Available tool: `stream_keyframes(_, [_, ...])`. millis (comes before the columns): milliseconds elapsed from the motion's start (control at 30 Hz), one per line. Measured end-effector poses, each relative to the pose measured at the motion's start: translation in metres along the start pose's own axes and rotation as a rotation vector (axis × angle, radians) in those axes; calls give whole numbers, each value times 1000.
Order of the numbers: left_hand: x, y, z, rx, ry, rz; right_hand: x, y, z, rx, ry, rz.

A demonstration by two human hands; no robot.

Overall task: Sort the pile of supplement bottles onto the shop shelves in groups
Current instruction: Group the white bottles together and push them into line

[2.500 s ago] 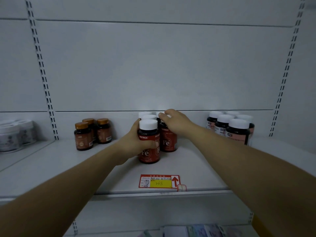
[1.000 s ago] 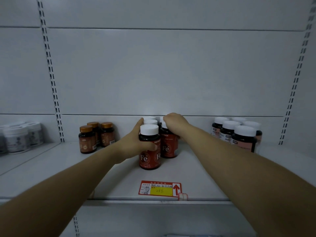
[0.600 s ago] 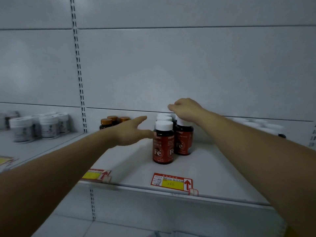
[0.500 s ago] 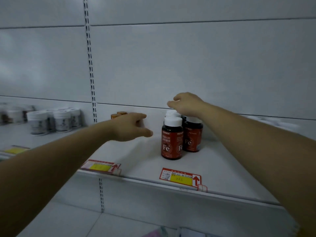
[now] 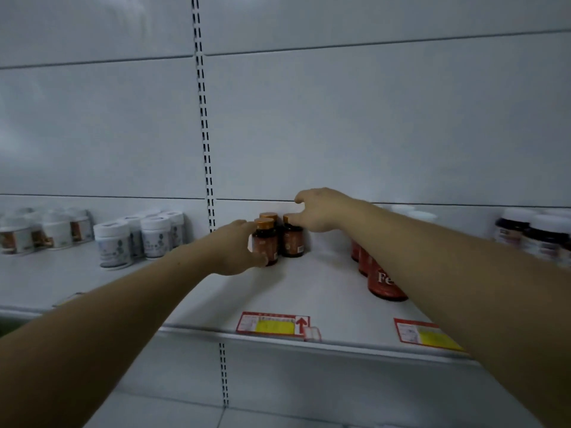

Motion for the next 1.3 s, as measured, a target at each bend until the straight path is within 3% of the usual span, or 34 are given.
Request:
stream_keyframes(267, [51,-12,-17,-256,-79,-36,31,-50,16,79,-194,70])
stream_keyframes(433, [74,-36,-19,-560,-27,-140,47,-61,21,97,-190,74])
stream_keyframes(567, [79,-40,-18,-662,-33,-113,58,-60,21,149,-151,75])
stream_keyframes(1033, [83,-45,-20,-634,-6,-98,57,-70,24,202,-84,64])
stream_keyframes(1200, [77,-39,-31,-498,34,-135,61,-48,19,144,-90,76])
stream_keyframes(1300, [64,-24,-46,-251,24,-109,66,-28,7,119,-63,97])
Point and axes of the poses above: each hand's wrist, its own x-axis towards the middle knuckle, its own y-axis out of the back of the hand, z = x × y, the point moved 9 cm from there along x, towards the middle knuckle, and after that the axes turned 12 degrees about x, right-handed, at the moved point
